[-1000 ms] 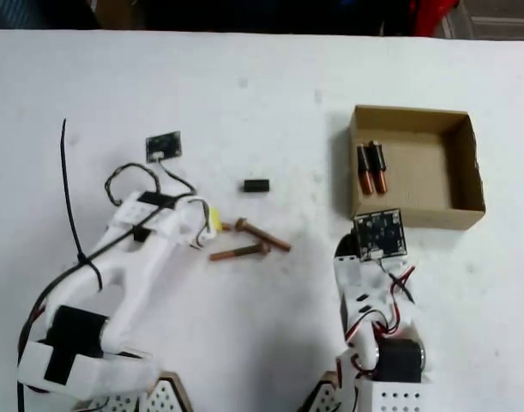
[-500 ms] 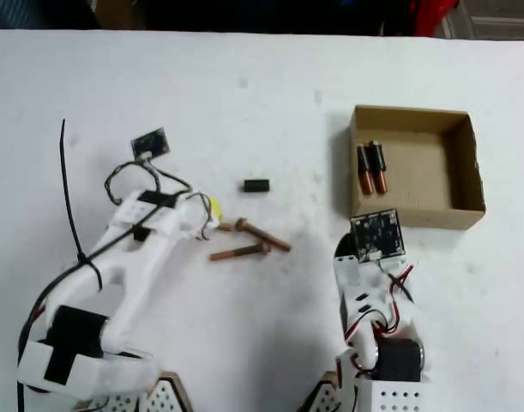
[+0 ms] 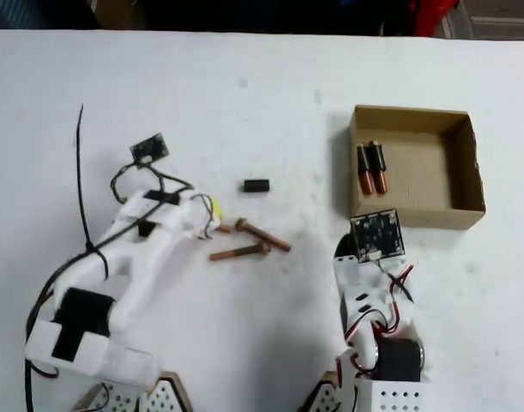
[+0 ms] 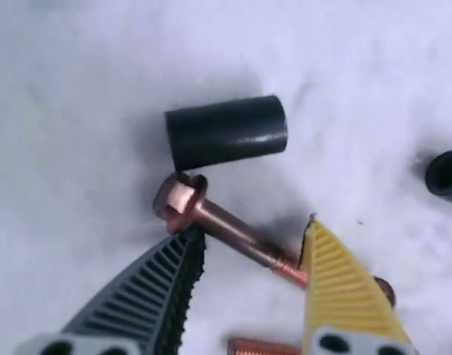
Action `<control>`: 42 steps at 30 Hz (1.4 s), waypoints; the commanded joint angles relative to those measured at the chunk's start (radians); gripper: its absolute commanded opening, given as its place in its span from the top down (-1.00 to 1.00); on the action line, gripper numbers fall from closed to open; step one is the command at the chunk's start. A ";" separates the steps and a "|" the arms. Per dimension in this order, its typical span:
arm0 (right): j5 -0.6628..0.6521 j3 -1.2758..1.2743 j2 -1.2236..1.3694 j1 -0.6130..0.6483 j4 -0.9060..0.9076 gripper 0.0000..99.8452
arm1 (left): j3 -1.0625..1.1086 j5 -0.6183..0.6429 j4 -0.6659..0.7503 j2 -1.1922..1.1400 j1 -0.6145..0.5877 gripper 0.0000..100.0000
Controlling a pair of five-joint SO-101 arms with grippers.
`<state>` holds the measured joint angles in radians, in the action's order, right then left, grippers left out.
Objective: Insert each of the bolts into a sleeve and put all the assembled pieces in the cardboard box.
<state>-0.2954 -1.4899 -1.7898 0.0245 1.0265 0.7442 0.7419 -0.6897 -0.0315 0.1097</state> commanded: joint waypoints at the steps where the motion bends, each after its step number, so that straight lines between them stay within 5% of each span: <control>1: -0.009 0.006 -0.012 -0.007 -0.022 0.97 | -0.049 0.012 0.044 -0.010 -0.081 0.53; 14: -0.012 0.006 -0.012 -0.005 -0.024 0.97 | -0.046 0.012 0.038 -0.013 -0.093 0.54; 21: -0.012 0.006 -0.012 -0.005 -0.024 0.97 | -0.046 0.008 0.037 -0.013 -0.093 0.94; 29: -0.014 0.006 -0.012 -0.005 -0.021 0.97 | -0.029 0.003 0.029 -0.005 -0.093 0.91; 42: -0.009 0.003 -0.012 -0.005 -0.024 0.97 | -0.115 -0.347 -0.236 -0.005 -0.082 0.92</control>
<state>-0.2984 -1.4899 -1.7898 0.0245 1.0265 0.6767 0.4918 -0.8309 -0.0453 0.0437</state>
